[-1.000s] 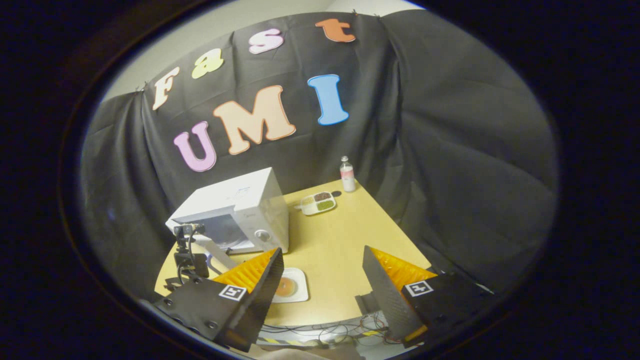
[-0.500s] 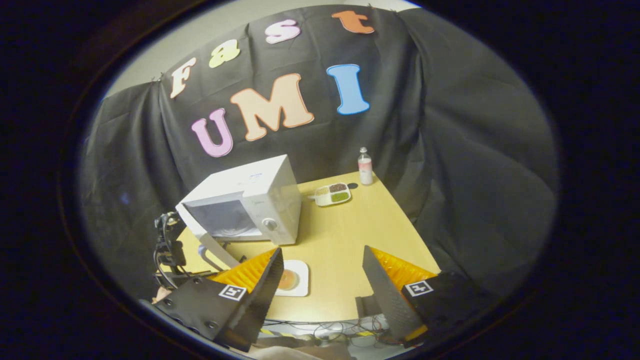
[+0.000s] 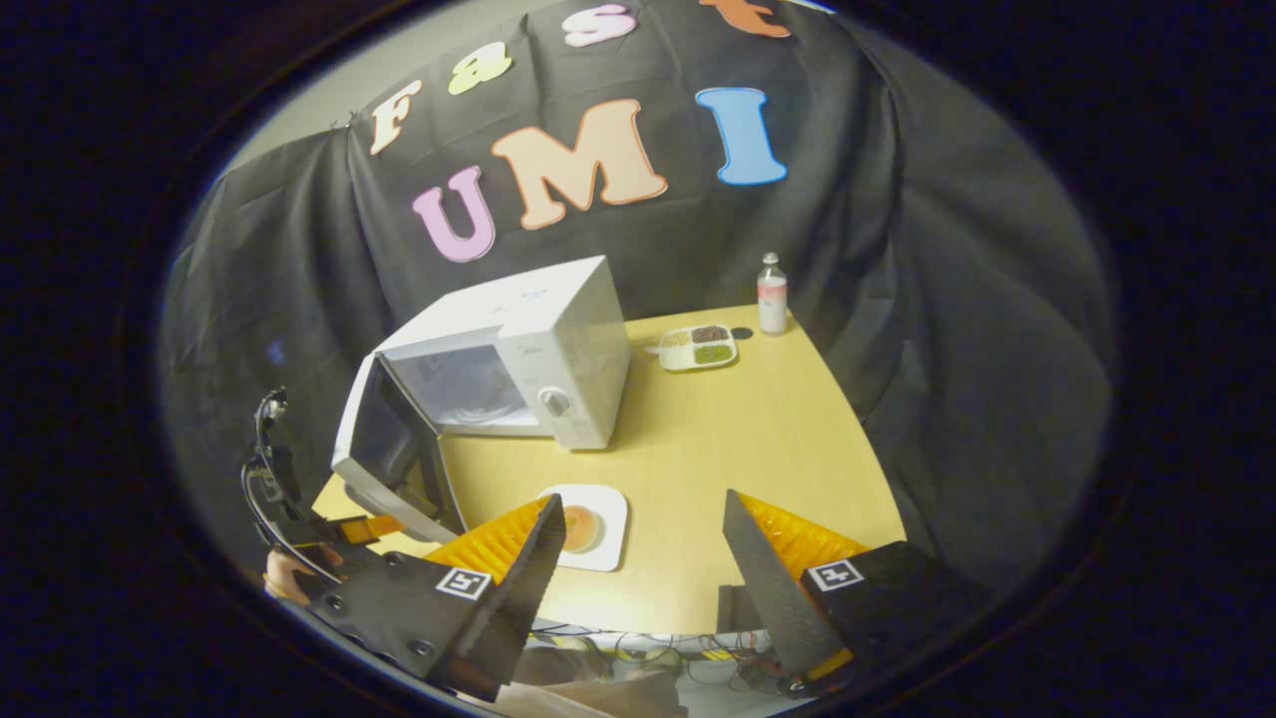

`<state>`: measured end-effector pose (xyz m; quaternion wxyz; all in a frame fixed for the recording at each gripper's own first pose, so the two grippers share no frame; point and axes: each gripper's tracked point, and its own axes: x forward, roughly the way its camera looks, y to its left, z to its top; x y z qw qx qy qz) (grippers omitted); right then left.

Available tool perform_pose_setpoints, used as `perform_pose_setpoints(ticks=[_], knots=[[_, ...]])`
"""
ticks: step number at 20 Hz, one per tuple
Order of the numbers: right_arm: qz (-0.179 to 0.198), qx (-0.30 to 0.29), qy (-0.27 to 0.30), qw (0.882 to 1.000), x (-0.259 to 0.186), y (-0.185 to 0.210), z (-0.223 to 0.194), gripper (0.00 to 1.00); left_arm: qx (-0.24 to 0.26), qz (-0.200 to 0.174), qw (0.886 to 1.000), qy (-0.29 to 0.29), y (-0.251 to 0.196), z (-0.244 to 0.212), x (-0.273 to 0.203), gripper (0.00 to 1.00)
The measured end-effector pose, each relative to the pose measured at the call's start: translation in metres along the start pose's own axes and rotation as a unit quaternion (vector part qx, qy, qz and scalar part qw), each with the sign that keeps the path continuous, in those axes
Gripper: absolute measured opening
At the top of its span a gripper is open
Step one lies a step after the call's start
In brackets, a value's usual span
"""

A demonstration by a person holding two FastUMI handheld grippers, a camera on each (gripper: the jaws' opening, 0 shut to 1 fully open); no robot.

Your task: Open the microwave oven with the left hand, put the food in, and close the microwave oven.

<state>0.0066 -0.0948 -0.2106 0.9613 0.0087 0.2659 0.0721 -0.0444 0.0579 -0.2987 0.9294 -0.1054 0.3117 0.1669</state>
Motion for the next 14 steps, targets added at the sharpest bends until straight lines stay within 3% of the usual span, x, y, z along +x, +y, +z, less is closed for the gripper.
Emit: perform_pose_setpoints(ticks=[1, 2, 4, 5, 6, 7, 10, 11, 14], knots=[[0.006, -0.003, 0.013, 1.0, 0.006, 0.005, -0.007, 0.91, -0.013, 0.008, 1.0, 0.003, 0.01, -0.002, -0.003, 0.99], [0.013, -0.006, 0.028, 1.0, 0.011, 0.011, -0.015, 0.98, -0.026, 0.017, 1.0, 0.004, 0.024, -0.003, -0.007, 0.99], [0.021, -0.01, 0.055, 0.998, 0.021, 0.021, -0.033, 0.98, -0.056, 0.017, 0.998, 0.005, 0.043, -0.005, -0.011, 0.98], [0.024, -0.013, 0.069, 0.997, 0.028, 0.027, -0.042, 0.89, -0.071, 0.016, 0.997, 0.006, 0.051, -0.007, -0.014, 0.98], [0.026, -0.016, 0.081, 0.996, 0.034, 0.034, -0.049, 0.89, -0.081, 0.017, 0.997, 0.008, 0.058, -0.008, -0.017, 0.98], [0.028, -0.022, 0.09, 0.995, 0.04, 0.04, -0.055, 0.98, -0.088, 0.018, 0.996, 0.01, 0.066, -0.009, -0.018, 0.98], [0.025, -0.033, 0.116, 0.992, 0.062, 0.054, -0.068, 0.98, -0.11, 0.018, 0.994, 0.019, 0.09, -0.007, -0.028, 0.98], [0.021, -0.036, 0.121, 0.992, 0.069, 0.058, -0.07, 0.89, -0.111, 0.018, 0.993, 0.022, 0.1, -0.005, -0.03, 0.98], [0.012, -0.042, 0.151, 0.988, 0.09, 0.073, -0.084, 0.89, -0.099, 0.027, 0.994, 0.034, 0.134, 0.001, -0.037, 0.98]])
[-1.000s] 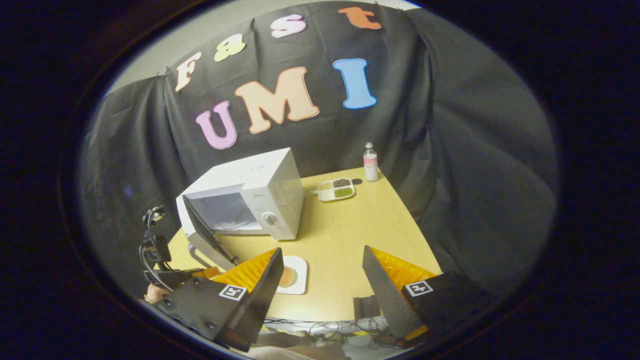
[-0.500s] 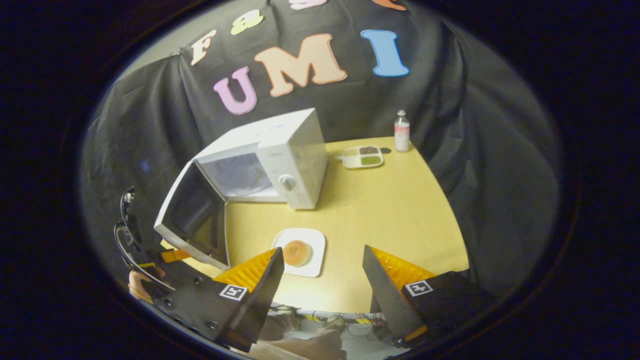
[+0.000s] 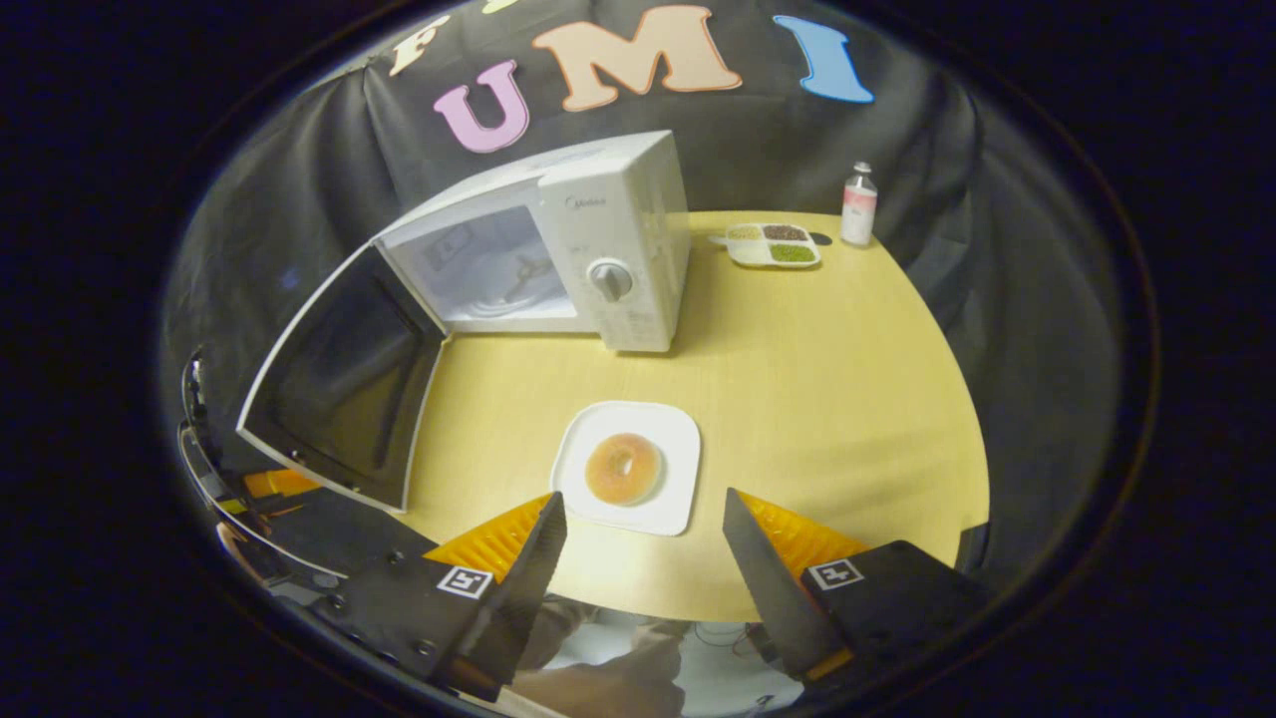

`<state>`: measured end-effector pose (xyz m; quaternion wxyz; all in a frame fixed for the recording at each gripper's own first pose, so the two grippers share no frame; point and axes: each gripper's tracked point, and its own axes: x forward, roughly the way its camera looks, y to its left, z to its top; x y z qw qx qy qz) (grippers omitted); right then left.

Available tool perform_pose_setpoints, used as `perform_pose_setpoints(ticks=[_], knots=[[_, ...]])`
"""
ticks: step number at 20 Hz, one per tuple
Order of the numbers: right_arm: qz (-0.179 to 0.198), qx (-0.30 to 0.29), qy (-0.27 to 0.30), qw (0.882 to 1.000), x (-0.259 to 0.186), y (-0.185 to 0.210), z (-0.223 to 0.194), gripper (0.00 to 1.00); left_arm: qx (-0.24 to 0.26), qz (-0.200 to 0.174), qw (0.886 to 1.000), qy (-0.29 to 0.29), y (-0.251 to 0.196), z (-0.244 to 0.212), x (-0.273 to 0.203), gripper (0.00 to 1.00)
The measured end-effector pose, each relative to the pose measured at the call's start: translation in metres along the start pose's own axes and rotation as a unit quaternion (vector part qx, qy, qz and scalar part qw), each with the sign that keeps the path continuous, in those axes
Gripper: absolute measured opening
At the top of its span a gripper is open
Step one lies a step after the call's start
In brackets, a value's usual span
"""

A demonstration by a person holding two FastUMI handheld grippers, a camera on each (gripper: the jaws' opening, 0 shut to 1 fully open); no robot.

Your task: Open the microwave oven with the left hand, put the food in, and close the microwave oven.

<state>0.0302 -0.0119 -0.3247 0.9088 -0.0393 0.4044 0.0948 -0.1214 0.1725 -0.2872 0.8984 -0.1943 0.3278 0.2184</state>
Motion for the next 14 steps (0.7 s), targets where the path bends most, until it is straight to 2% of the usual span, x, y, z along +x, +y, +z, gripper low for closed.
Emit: perform_pose_setpoints(ticks=[1, 2, 3, 5, 6, 8, 9, 12, 14], knots=[[-0.001, 0.003, 0.014, 1.0, 0.008, 0.005, -0.003, 0.98, 0.0, 0.0, 1.0, 0.003, 0.007, 0.005, -0.003, 0.98], [-0.003, 0.004, 0.028, 1.0, 0.019, 0.009, -0.007, 0.9, -0.001, 0.0, 1.0, 0.005, 0.016, 0.011, -0.004, 0.98], [-0.008, 0.002, 0.042, 0.999, 0.029, 0.011, -0.011, 0.89, -0.005, 0.002, 1.0, 0.007, 0.026, 0.017, -0.005, 0.98], [-0.024, -0.002, 0.07, 0.997, 0.05, 0.012, -0.018, 0.89, -0.008, 0.01, 1.0, 0.005, 0.046, 0.03, -0.007, 0.98], [-0.033, 0.0, 0.078, 0.996, 0.059, 0.011, -0.019, 0.98, -0.009, 0.012, 1.0, 0.002, 0.053, 0.036, -0.007, 0.98], [-0.039, 0.012, 0.094, 0.995, 0.077, 0.014, -0.024, 0.98, -0.012, 0.013, 1.0, -0.001, 0.065, 0.045, -0.007, 0.98], [-0.041, 0.018, 0.102, 0.994, 0.086, 0.015, -0.026, 0.9, -0.012, 0.016, 1.0, -0.004, 0.071, 0.05, -0.009, 0.98], [-0.053, 0.032, 0.12, 0.991, 0.106, 0.015, -0.03, 0.9, -0.005, 0.033, 0.999, -0.018, 0.09, 0.061, -0.008, 0.98], [-0.061, 0.037, 0.127, 0.989, 0.114, 0.015, -0.031, 0.9, -0.021, 0.037, 0.999, -0.029, 0.099, 0.069, -0.007, 0.98]])
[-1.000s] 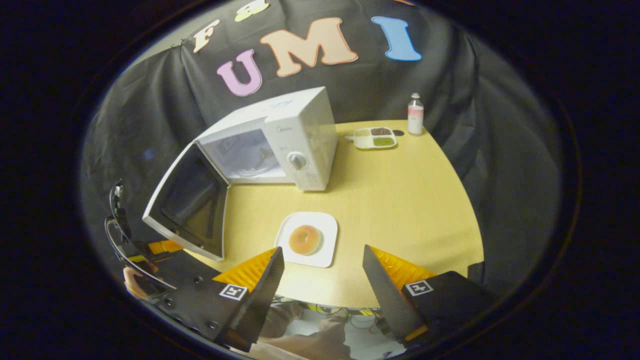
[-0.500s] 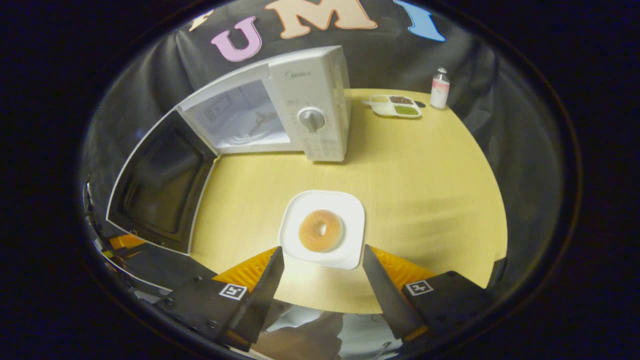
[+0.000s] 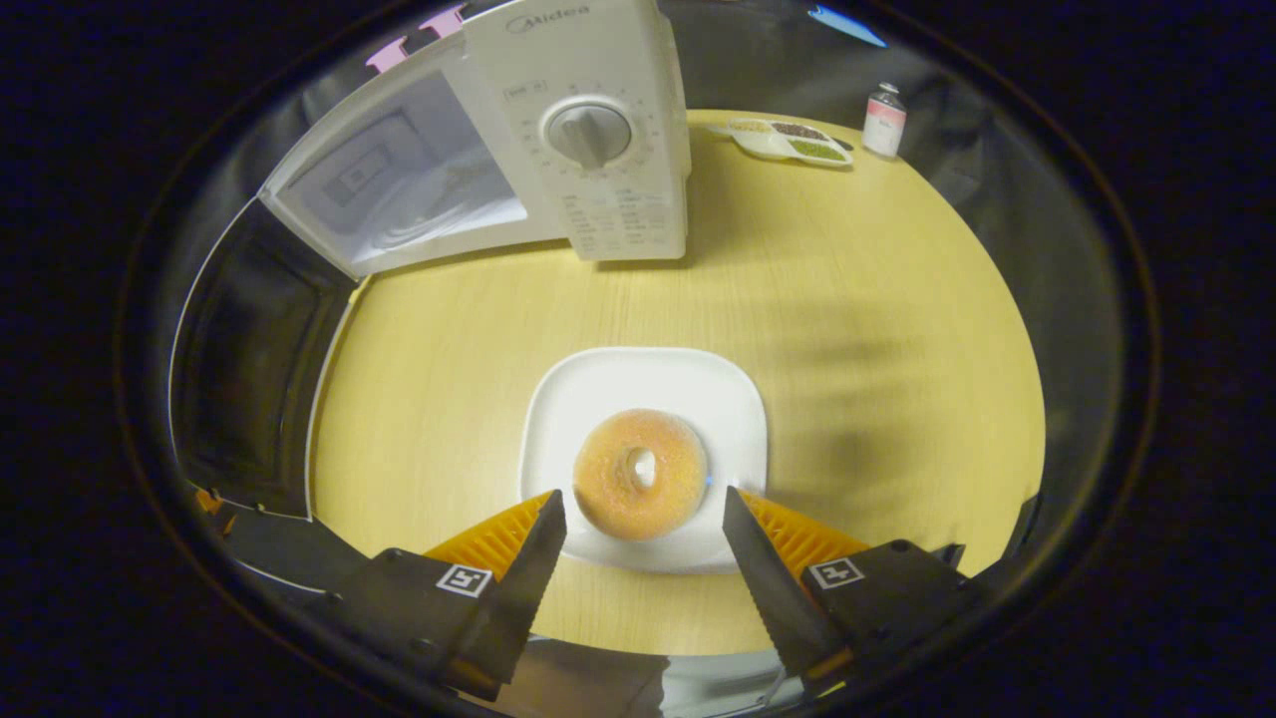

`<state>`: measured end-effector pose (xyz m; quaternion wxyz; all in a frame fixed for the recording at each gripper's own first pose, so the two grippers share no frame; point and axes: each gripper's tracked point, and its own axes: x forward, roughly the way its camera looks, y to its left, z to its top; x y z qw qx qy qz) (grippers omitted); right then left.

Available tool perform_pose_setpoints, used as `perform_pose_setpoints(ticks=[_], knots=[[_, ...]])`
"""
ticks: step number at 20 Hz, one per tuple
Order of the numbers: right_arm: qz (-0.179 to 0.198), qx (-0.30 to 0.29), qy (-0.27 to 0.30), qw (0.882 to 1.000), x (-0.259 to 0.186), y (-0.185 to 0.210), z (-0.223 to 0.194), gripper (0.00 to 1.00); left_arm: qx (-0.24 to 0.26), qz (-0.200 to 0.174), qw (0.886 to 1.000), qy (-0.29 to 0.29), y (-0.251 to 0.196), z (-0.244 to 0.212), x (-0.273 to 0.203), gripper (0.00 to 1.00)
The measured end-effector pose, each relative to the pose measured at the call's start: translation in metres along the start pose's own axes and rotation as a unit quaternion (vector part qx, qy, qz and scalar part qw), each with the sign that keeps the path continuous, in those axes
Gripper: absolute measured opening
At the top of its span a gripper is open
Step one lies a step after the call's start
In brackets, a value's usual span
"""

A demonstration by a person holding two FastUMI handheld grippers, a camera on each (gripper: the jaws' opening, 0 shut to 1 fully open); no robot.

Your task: Open the microwave oven with the left hand, put the food in, and close the microwave oven.

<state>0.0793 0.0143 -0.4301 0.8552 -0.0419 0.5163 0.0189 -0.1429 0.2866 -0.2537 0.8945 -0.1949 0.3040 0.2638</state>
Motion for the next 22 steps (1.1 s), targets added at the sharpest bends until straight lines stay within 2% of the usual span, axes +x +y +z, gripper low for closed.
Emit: perform_pose_setpoints(ticks=[5, 6, 7, 9, 11, 12, 13, 14, 17, 22], knots=[[-0.026, 0.003, 0.003, 1.0, 0.015, 0.002, 0.003, 0.9, -0.034, 0.016, 0.999, -0.038, 0.024, 0.026, 0.005, 0.98], [-0.039, 0.002, 0.005, 0.999, 0.017, 0.0, 0.002, 0.99, -0.034, 0.018, 0.998, -0.046, 0.026, 0.032, 0.007, 0.98], [-0.044, -0.001, -0.003, 0.999, 0.018, -0.001, 0.006, 0.96, -0.032, 0.023, 0.997, -0.059, 0.029, 0.04, 0.007, 0.98], [-0.053, 0.001, -0.003, 0.999, 0.018, -0.001, 0.005, 0.79, -0.032, 0.031, 0.996, -0.082, 0.031, 0.055, 0.012, 0.97], [-0.057, 0.008, -0.004, 0.998, 0.014, 0.002, 0.003, 0.75, -0.032, 0.021, 0.995, -0.095, 0.02, 0.065, 0.017, 0.98], [-0.052, 0.012, -0.008, 0.999, 0.011, 0.007, 0.004, 0.75, -0.028, 0.018, 0.994, -0.1, 0.017, 0.069, 0.021, 0.98], [-0.045, 0.016, -0.014, 0.999, 0.008, 0.014, 0.006, 0.81, -0.025, 0.018, 0.994, -0.104, 0.014, 0.073, 0.024, 0.97], [-0.039, 0.019, -0.019, 0.999, 0.005, 0.02, 0.006, 0.75, -0.022, 0.015, 0.994, -0.105, 0.01, 0.077, 0.028, 0.97], [-0.015, 0.032, -0.025, 0.999, -0.006, 0.046, 0.006, 0.75, -0.015, 0.0, 0.994, -0.104, 0.004, 0.082, 0.034, 0.97], [0.059, 0.086, -0.052, 0.993, -0.027, 0.113, 0.023, 0.75, 0.0, -0.004, 0.993, -0.115, -0.005, 0.092, 0.035, 0.97]])
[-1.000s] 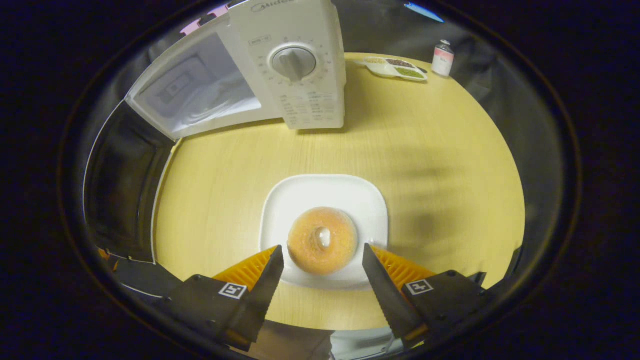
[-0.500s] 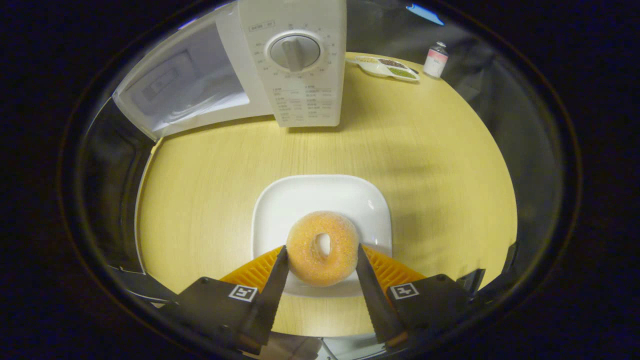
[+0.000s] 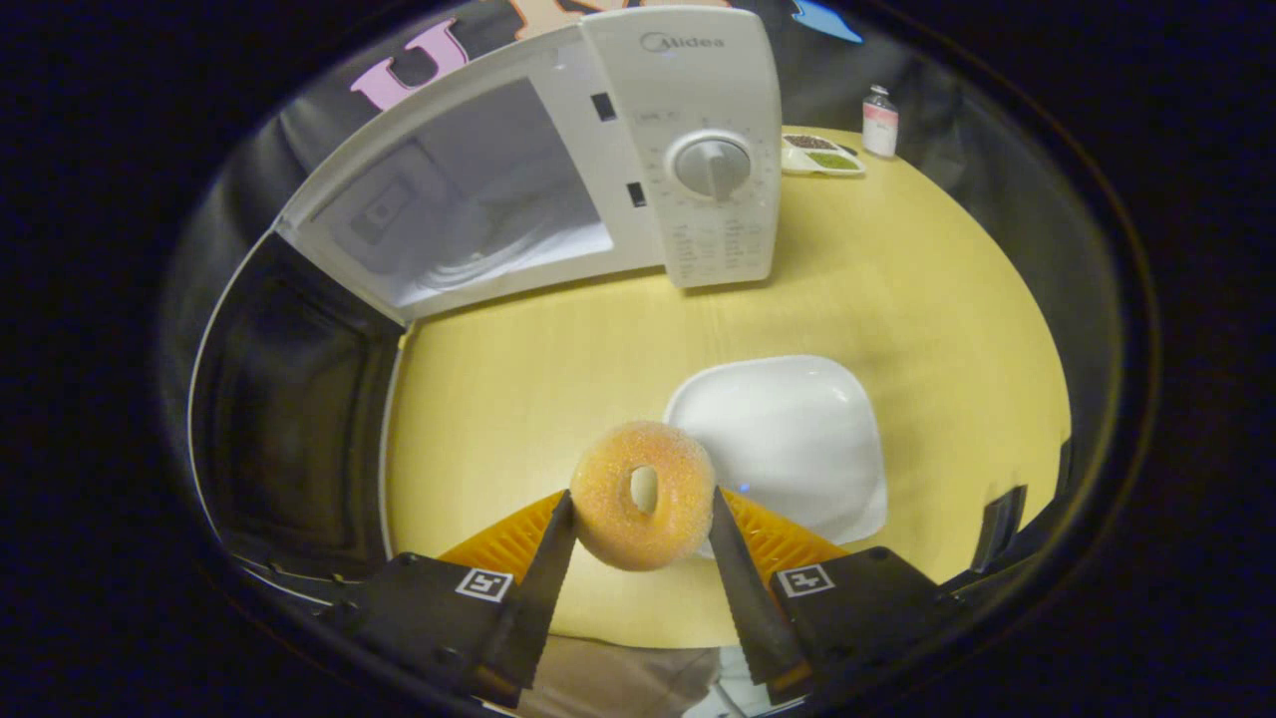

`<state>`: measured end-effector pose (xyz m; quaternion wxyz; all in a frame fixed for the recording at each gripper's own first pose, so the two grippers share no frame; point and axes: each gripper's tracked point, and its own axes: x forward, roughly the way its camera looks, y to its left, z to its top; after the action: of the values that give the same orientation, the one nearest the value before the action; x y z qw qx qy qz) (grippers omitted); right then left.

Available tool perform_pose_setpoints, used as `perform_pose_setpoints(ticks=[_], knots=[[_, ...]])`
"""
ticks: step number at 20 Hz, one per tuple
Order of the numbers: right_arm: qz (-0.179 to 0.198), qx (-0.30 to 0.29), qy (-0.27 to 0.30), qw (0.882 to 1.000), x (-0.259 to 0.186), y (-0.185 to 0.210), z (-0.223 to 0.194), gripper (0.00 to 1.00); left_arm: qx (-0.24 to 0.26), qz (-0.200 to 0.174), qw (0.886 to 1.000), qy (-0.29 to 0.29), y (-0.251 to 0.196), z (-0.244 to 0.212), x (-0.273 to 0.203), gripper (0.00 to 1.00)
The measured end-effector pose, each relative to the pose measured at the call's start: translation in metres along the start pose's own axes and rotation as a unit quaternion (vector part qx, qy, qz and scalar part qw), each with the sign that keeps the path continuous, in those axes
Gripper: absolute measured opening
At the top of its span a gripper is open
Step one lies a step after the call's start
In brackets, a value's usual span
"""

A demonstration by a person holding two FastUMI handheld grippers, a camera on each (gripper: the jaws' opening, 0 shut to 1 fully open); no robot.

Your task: Open the microwave oven with the left hand, put the food in, and close the microwave oven.

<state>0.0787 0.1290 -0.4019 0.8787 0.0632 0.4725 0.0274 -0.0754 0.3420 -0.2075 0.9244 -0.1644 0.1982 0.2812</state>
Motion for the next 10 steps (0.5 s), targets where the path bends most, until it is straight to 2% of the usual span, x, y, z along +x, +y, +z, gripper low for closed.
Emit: perform_pose_setpoints(ticks=[3, 4, 6, 7, 8, 10], knots=[[0.071, 0.054, -0.025, 0.996, -0.005, 0.053, 0.018, 0.76, 0.01, -0.005, 1.0, -0.01, -0.007, 0.007, -0.006, 0.97], [0.093, 0.071, -0.031, 0.993, -0.007, 0.067, 0.025, 0.81, 0.022, -0.004, 1.0, -0.016, -0.009, 0.011, -0.008, 0.97], [0.135, 0.105, -0.048, 0.984, -0.009, 0.094, 0.041, 0.8, 0.051, 0.001, 0.998, -0.034, -0.008, 0.02, -0.013, 0.96], [0.151, 0.12, -0.057, 0.979, -0.008, 0.107, 0.049, 0.8, 0.063, 0.002, 0.997, -0.043, -0.007, 0.025, -0.017, 0.96], [0.163, 0.133, -0.067, 0.975, -0.007, 0.117, 0.054, 0.75, 0.071, 0.002, 0.996, -0.053, -0.009, 0.031, -0.021, 0.96], [0.175, 0.149, -0.093, 0.969, 0.0, 0.13, 0.067, 0.75, 0.079, -0.003, 0.995, -0.066, -0.014, 0.034, -0.025, 0.96]])
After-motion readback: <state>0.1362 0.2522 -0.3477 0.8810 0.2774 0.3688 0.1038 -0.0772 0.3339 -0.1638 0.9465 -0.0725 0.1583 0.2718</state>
